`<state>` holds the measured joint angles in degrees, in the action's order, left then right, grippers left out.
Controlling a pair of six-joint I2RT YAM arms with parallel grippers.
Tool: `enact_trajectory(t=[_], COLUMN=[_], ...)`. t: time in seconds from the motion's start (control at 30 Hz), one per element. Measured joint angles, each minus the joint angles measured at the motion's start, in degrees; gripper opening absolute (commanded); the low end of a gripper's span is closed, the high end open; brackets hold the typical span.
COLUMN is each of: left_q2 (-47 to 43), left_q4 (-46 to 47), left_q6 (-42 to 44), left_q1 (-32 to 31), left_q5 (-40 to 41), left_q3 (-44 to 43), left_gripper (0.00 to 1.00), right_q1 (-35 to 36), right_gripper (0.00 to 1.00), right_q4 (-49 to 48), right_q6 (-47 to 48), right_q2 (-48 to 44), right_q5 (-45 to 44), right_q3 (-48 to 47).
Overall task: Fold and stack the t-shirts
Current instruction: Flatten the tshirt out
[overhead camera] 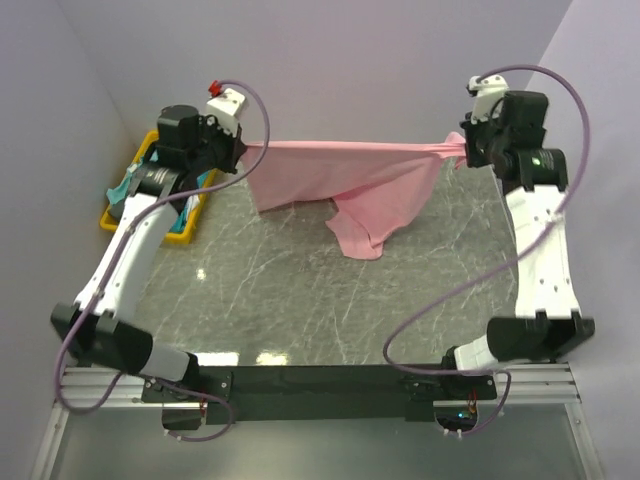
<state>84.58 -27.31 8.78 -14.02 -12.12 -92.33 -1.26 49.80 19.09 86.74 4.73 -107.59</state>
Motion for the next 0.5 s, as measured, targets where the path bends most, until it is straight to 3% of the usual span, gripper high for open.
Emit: enact_trajectory(t=[0.23, 0.5], left_q2=[-15.34, -30.08], left_q4=[0.02, -4.0], left_q6=[-0.98, 0.15], left_q1=[-0.11, -0.11], left_q5=[-2.99, -9.42], left_q3=[2.14, 4.17], left_gripper=[0.0, 0.01], right_q1=[0.02, 0.02], right_gripper=[0.0, 0.0], right_q4=[-2.08, 0.13], right_q6=[-2.08, -4.52], right_q2=[-15.82, -27.61], right_q5=[-1.51, -2.8], right_q3=[1.55, -3.21])
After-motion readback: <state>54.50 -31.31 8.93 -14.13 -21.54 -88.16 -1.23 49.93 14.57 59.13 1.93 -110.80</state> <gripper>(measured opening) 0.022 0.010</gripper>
